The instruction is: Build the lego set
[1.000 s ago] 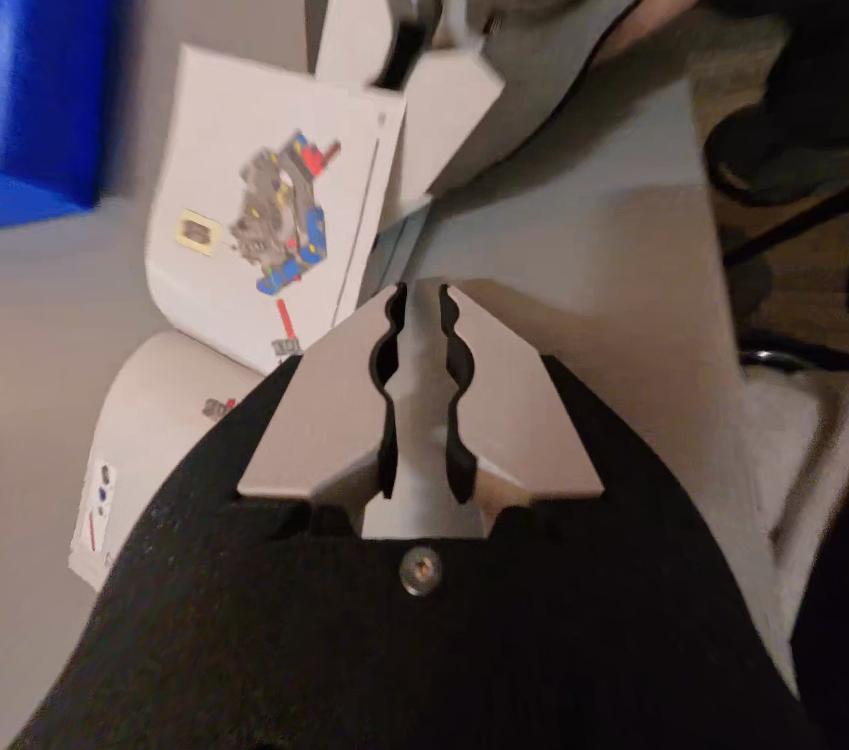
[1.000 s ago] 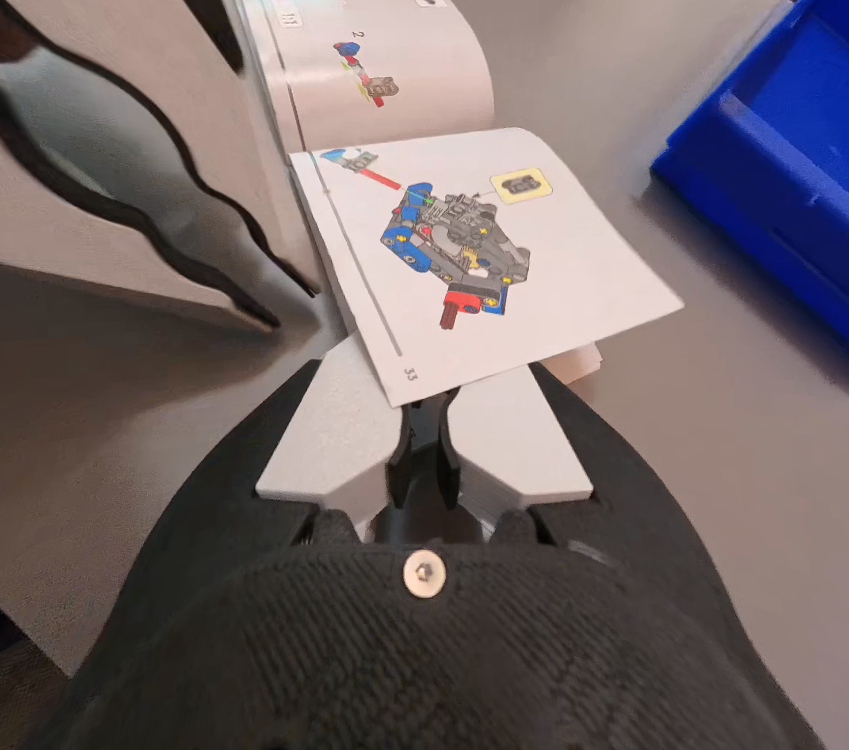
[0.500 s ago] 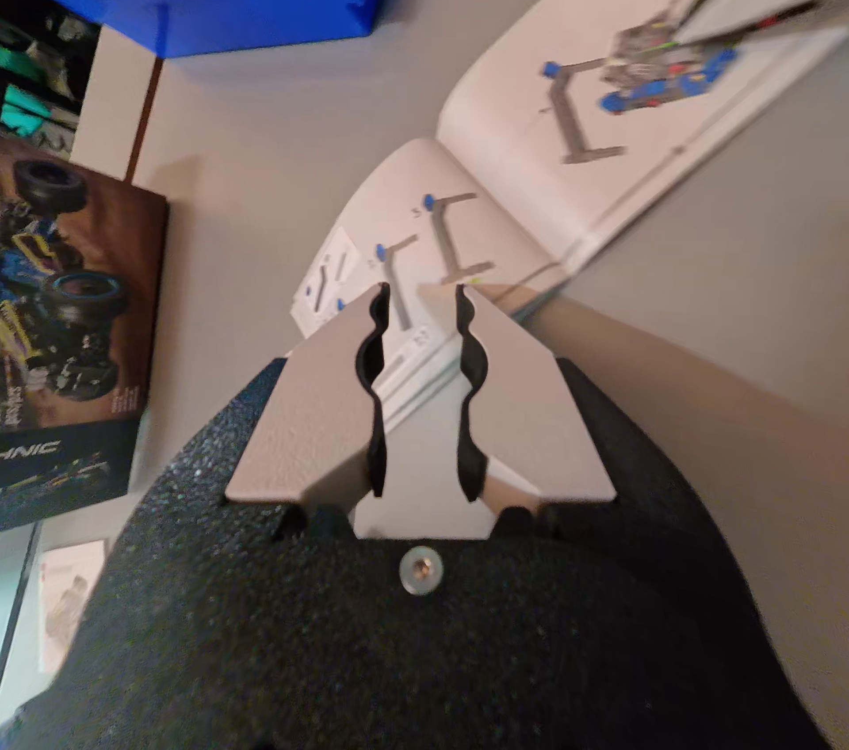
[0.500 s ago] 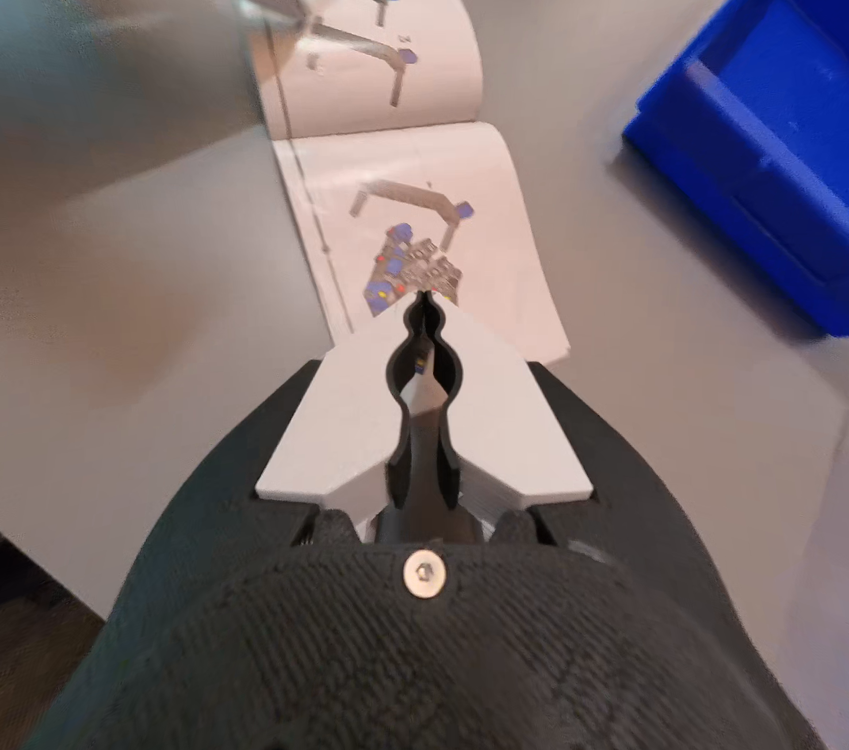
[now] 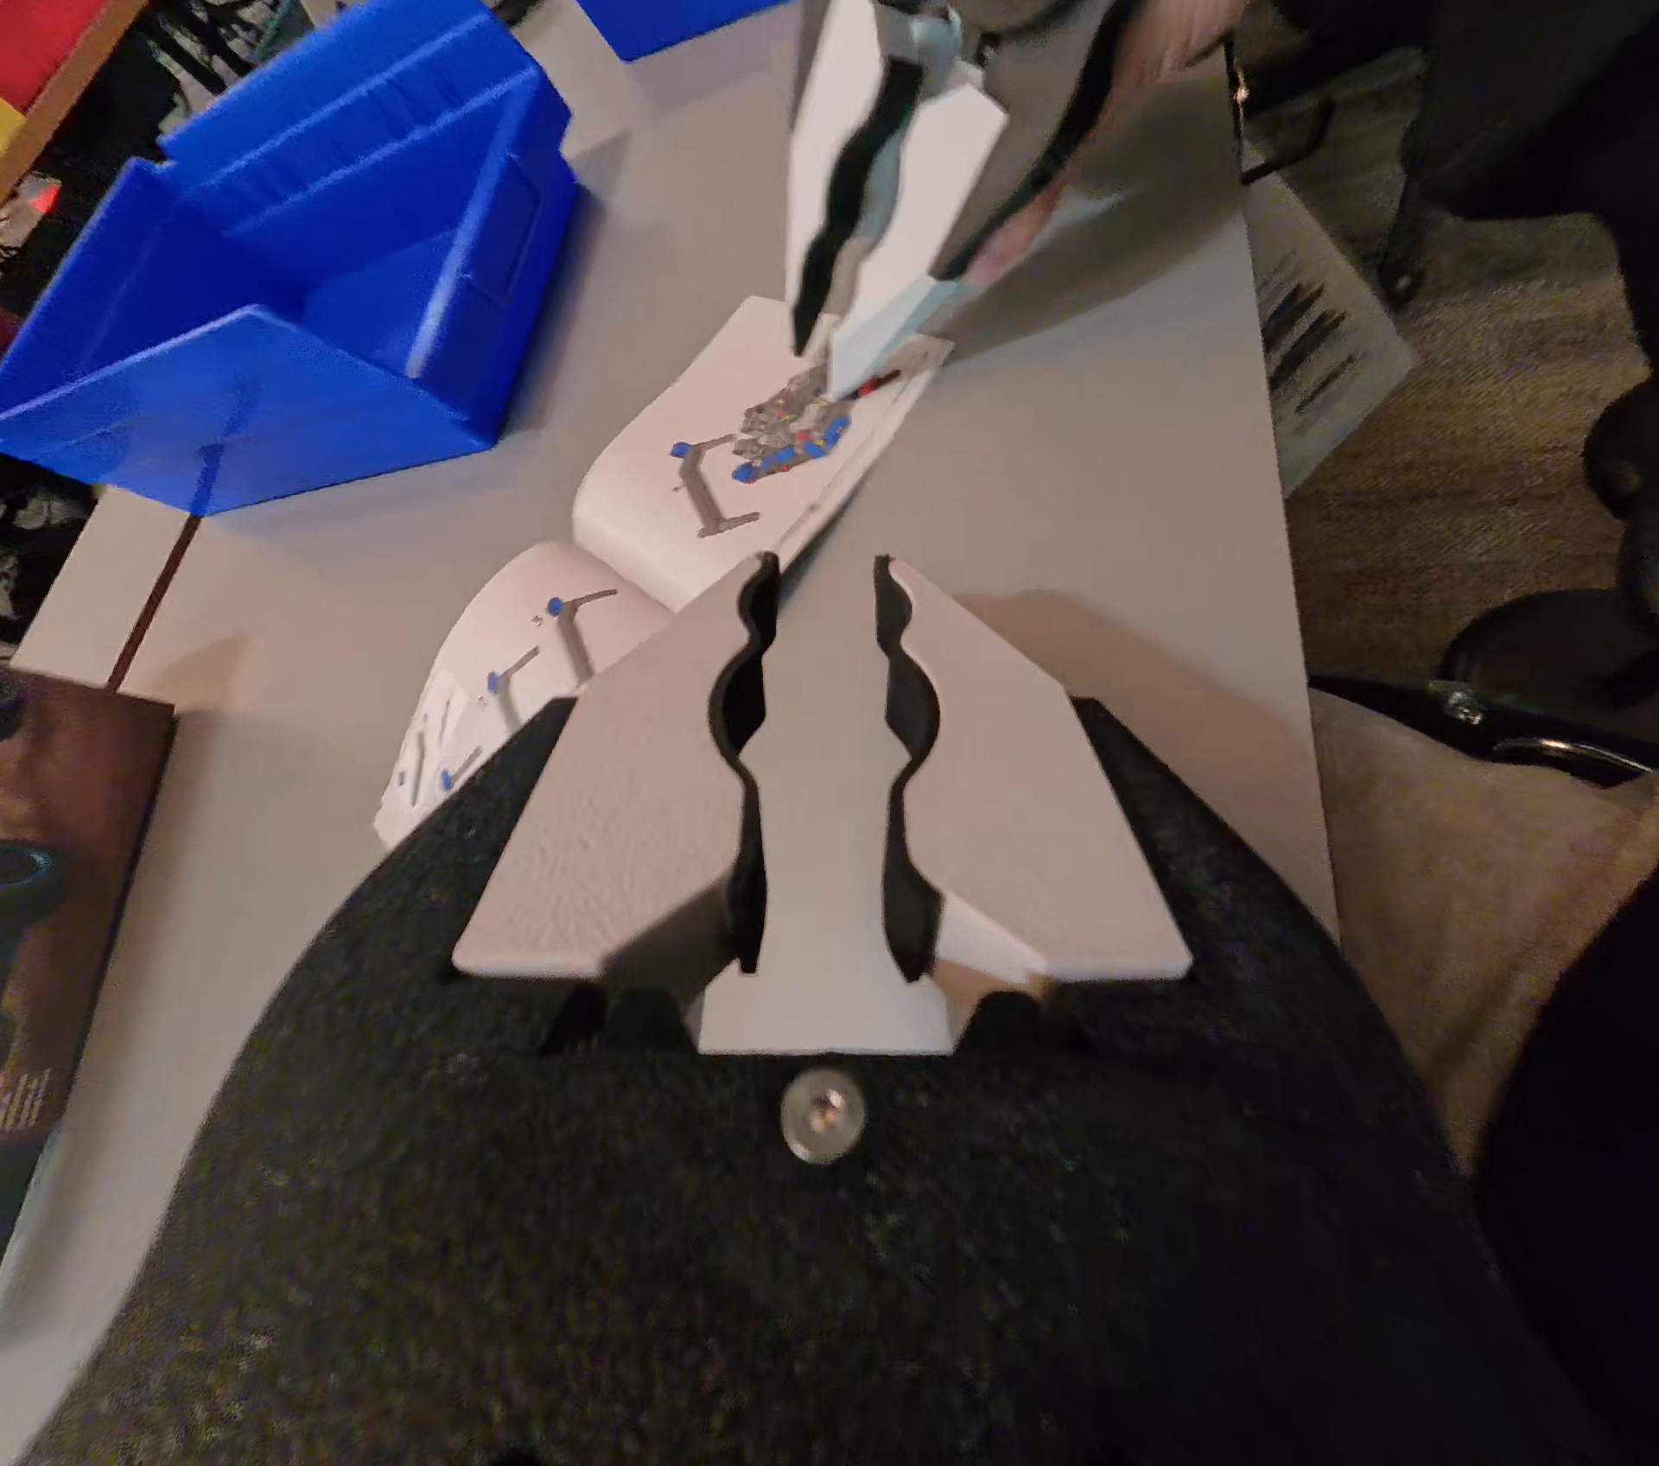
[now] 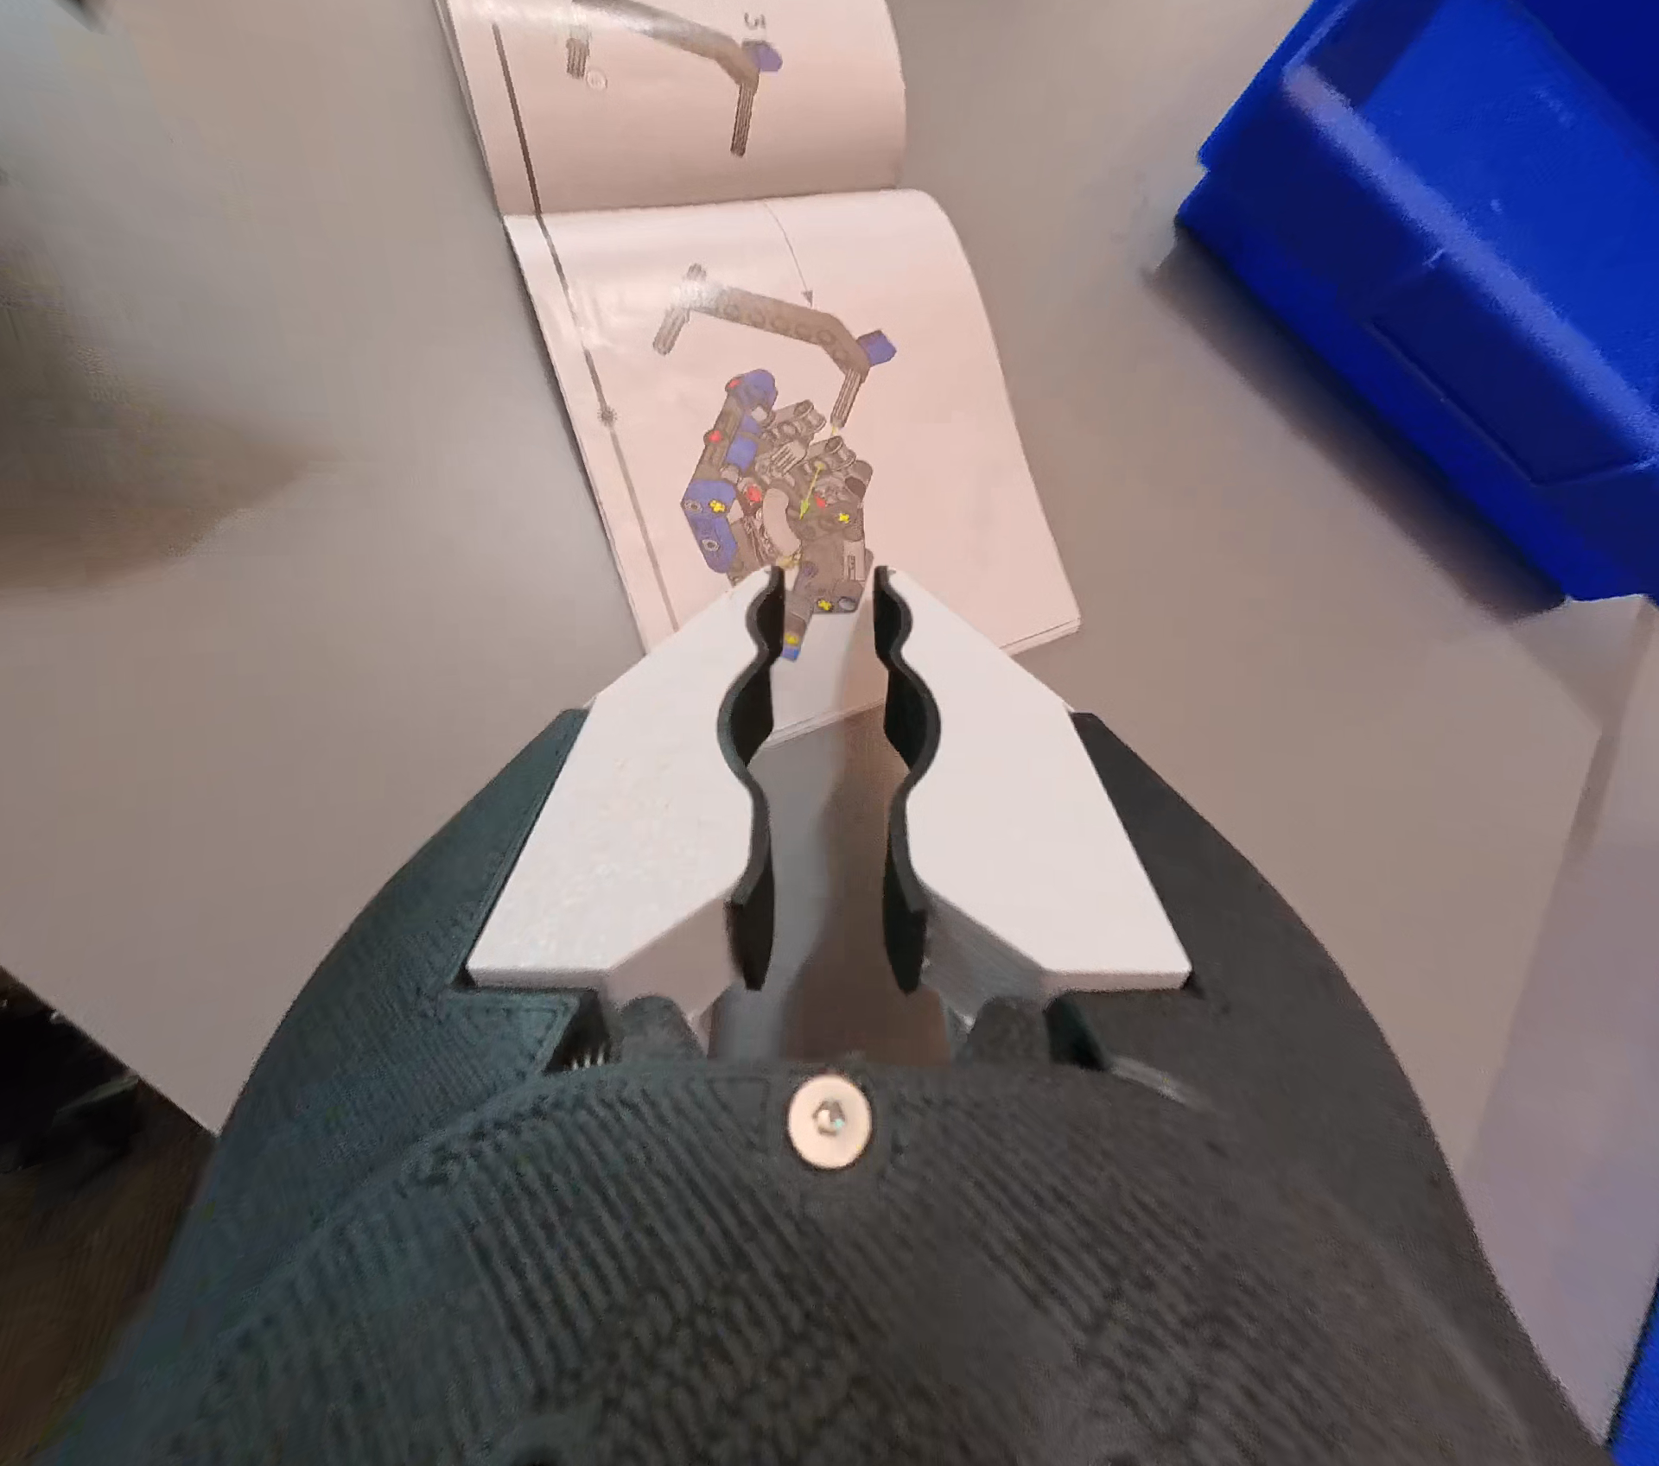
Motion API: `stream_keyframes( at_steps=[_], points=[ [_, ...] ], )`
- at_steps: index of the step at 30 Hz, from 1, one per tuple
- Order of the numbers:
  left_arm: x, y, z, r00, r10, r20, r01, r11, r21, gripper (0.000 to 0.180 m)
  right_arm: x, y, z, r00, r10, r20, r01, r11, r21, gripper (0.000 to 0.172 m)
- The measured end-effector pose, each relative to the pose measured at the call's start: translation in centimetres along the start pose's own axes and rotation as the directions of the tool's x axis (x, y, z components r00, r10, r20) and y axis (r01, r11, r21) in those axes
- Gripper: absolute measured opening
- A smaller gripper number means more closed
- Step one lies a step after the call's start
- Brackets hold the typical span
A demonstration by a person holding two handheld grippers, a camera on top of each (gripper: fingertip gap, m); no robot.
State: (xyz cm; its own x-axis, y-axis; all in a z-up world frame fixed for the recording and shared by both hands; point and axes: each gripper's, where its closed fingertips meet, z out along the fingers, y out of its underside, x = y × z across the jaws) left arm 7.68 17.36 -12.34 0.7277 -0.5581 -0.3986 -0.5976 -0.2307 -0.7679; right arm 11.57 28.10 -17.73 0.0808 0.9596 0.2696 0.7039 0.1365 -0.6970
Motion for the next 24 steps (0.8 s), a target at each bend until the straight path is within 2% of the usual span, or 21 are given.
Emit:
stream_keyframes(
  at_steps=[3,7,9,11,15,19,22,24],
  points=[
    [-2.2,1.1,-2.8,0.999,-0.041,0.016,0.040,0.999,0.009,0.019,-0.6,-0.2,0.3,0.999,0.018,0.037,-0.019,1.000,0.019,0.012],
    [-5.5,5.1,-7.2,0.992,-0.124,0.010,0.125,0.992,-0.020,0.030,-0.7,-0.7,1.0,0.999,-0.014,0.035,0.013,1.000,0.020,0.000],
    [-7.1,7.1,-9.4,0.989,-0.151,0.004,0.151,0.988,-0.030,0.039,-0.9,-1.3,1.7,0.999,-0.039,0.027,0.038,0.999,0.037,0.000],
    [-7.8,9.8,-11.0,0.988,-0.149,-0.035,0.145,0.984,-0.101,0.053,-1.2,-2.1,2.4,0.998,-0.048,0.043,0.046,0.998,0.050,0.000],
    [-8.7,13.9,-13.1,0.994,-0.089,-0.062,0.075,0.978,-0.194,0.060,-2.5,-4.0,3.9,0.991,-0.081,0.103,0.074,0.995,0.070,0.000],
    [-8.7,15.6,-12.9,0.993,-0.115,-0.035,0.106,0.975,-0.193,0.063,-3.2,-5.1,4.8,0.976,-0.148,0.162,0.140,0.988,0.060,0.000],
    [-8.9,14.7,-13.6,0.991,-0.131,-0.020,0.128,0.984,-0.123,0.060,-2.5,-5.3,5.2,0.966,-0.168,0.196,0.164,0.986,0.037,0.000],
    [-9.4,14.9,-14.6,0.985,-0.170,-0.021,0.168,0.981,-0.097,0.058,-1.4,-5.2,5.6,0.966,-0.197,0.166,0.199,0.980,0.004,0.000]
  ],
)
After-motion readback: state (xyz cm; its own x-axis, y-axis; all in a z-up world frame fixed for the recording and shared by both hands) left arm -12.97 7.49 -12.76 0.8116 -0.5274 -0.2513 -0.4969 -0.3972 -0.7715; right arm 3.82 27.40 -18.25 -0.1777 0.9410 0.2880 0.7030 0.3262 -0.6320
